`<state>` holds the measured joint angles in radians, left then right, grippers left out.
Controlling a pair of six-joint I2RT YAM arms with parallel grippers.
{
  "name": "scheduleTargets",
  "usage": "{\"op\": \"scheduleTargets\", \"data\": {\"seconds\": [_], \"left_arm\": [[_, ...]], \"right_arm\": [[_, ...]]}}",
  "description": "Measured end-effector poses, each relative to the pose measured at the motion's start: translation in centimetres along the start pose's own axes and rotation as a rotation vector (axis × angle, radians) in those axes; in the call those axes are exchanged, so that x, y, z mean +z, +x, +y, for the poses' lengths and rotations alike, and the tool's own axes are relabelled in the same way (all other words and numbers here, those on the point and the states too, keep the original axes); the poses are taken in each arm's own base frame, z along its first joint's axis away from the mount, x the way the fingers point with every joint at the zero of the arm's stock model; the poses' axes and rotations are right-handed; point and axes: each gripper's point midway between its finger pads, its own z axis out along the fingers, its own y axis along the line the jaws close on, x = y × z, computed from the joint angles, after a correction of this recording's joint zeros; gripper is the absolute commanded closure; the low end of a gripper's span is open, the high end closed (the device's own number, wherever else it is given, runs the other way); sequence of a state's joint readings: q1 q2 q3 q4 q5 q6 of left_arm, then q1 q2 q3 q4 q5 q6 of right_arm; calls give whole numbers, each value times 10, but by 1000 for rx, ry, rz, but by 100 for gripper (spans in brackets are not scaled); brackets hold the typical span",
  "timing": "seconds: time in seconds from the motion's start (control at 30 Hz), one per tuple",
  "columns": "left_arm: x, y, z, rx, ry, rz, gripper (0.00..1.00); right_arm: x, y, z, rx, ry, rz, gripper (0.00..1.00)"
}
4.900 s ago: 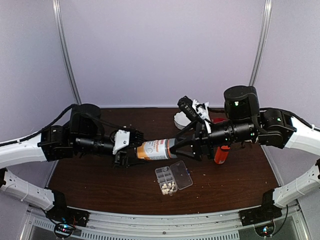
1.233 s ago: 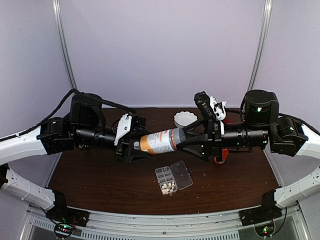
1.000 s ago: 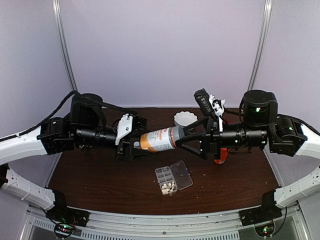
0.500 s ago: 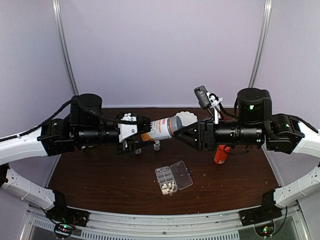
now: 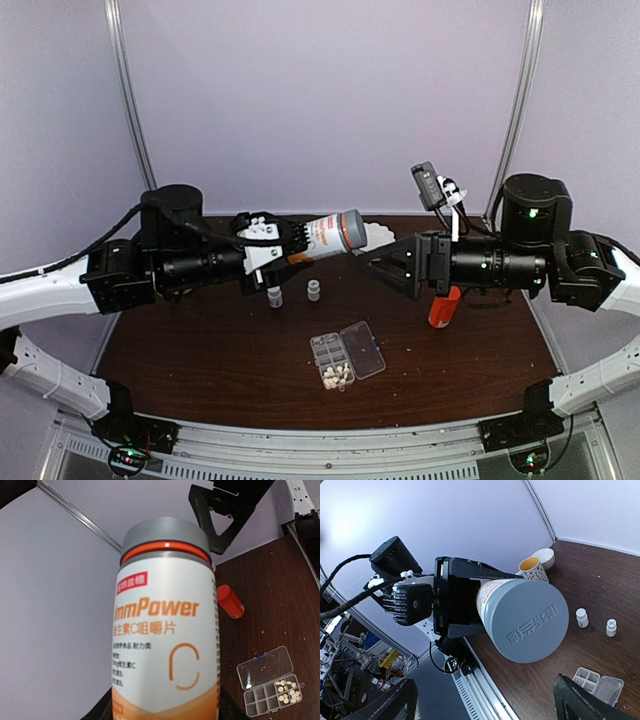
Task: Sort the pills into containers
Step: Screw the lid of the pill bottle onto the pill bottle.
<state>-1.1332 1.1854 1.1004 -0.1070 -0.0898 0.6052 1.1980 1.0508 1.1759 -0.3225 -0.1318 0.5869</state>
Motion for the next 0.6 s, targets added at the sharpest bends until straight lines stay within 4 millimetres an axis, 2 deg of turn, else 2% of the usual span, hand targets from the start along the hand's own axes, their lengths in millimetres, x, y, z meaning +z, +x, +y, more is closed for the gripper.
{"op": "scheduleTargets", "data": {"seconds": [0.1, 0.33, 0.4, 0.5, 0.6], "left_arm": [[1, 1, -5, -12, 16, -7, 100], [1, -5, -25, -36, 107, -65, 100], [0, -8, -28, -42, 128, -85, 100], [-2, -13, -31, -50, 151, -107, 100], [-3, -15, -35, -59, 170, -124, 100]], "right_arm": [[-2, -4, 0, -20, 5, -17, 1], [10, 2, -9, -61, 43, 2, 11], [13, 1, -9, -67, 46, 5, 17], [16, 0, -8, -75, 45, 7, 33], [17, 0, -7, -79, 41, 8, 37]]}}
